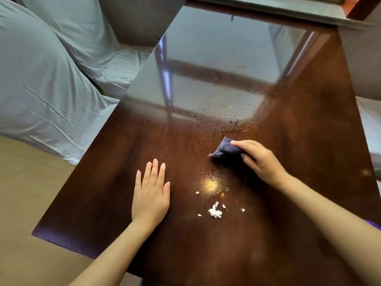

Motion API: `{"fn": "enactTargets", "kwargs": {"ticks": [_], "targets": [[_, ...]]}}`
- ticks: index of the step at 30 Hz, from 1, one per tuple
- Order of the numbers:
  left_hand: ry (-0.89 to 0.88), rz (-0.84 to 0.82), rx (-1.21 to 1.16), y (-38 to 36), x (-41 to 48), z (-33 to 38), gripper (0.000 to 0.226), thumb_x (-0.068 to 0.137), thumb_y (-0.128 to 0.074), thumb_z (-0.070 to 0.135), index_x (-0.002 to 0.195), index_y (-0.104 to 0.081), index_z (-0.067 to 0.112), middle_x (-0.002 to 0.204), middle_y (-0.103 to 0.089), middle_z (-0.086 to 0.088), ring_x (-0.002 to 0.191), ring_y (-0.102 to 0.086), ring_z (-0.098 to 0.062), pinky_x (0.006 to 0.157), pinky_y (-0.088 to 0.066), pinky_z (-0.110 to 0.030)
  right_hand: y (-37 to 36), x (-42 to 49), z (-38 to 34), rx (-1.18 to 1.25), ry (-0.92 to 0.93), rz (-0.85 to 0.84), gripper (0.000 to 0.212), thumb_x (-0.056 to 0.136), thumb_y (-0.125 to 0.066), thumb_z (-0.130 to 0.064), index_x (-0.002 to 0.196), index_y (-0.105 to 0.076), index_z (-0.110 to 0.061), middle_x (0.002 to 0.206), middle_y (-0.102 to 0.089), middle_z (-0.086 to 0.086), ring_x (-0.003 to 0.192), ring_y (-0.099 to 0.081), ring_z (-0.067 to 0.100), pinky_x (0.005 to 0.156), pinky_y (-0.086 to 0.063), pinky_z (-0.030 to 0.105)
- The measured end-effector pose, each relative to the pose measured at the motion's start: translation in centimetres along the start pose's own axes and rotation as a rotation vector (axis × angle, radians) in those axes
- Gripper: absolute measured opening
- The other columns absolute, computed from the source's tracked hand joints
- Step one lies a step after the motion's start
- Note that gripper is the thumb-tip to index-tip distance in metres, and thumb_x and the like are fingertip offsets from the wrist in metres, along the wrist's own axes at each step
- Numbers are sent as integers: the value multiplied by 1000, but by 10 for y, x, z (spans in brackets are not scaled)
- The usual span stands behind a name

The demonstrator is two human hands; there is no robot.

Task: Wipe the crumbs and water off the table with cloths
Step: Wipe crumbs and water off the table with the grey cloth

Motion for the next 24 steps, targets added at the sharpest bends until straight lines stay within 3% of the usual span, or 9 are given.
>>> {"fn": "enactTargets", "kwargs": {"ticks": [3, 8, 14, 19, 24], "targets": [[12, 11, 11, -2, 0, 0, 57, 92, -14, 40, 143, -20, 14, 153, -20, -7, 142, -8, -18, 116, -9, -43, 3, 6, 24, -25, -52, -108, 49, 85, -59, 2, 130, -50, -14, 128, -56, 10, 123, -49, 22, 108, -31, 24], [29, 14, 33, -3, 1, -1, 58, 92, -14, 41, 144, -19, 16, 154, -19, -5, 141, -4, -13, 117, -6, -41, -8, 3, 27, -94, 10, -213, 51, 89, -57, -10, 137, -41, -12, 146, -41, 8, 138, -30, 20, 116, -23, 38], [36, -1, 65, -4, 1, -3, 60, 91, -10, 44, 145, -15, 18, 156, -13, -4, 142, -2, -13, 117, -2, -38, -38, -22, -11, -169, 61, -203, 49, 92, -52, -13, 138, -38, -7, 148, -37, 11, 140, -26, 25, 116, -19, 36], [72, 6, 7, -3, -2, -7, 52, 97, -28, 36, 145, -17, 18, 156, -15, -6, 144, -7, -19, 116, -2, -35, -61, -47, -45, -135, 167, -227, 48, 90, -56, -13, 136, -42, -6, 145, -42, 13, 137, -33, 27, 114, -27, 39], [115, 11, -34, 2, -19, -15, 52, 97, -29, 35, 144, -18, 17, 156, -16, -7, 144, -7, -19, 117, -4, -35, -79, -66, -77, -100, 226, -301, 49, 93, -52, -18, 139, -38, -11, 148, -37, 7, 140, -27, 22, 115, -21, 34]]}}
Point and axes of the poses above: each hand's wrist, its own x-axis towards the middle knuckle, its own y-axis out of the back of the hand, z = x × y, the point moved 2 cm from there along x, towards the middle knuckle
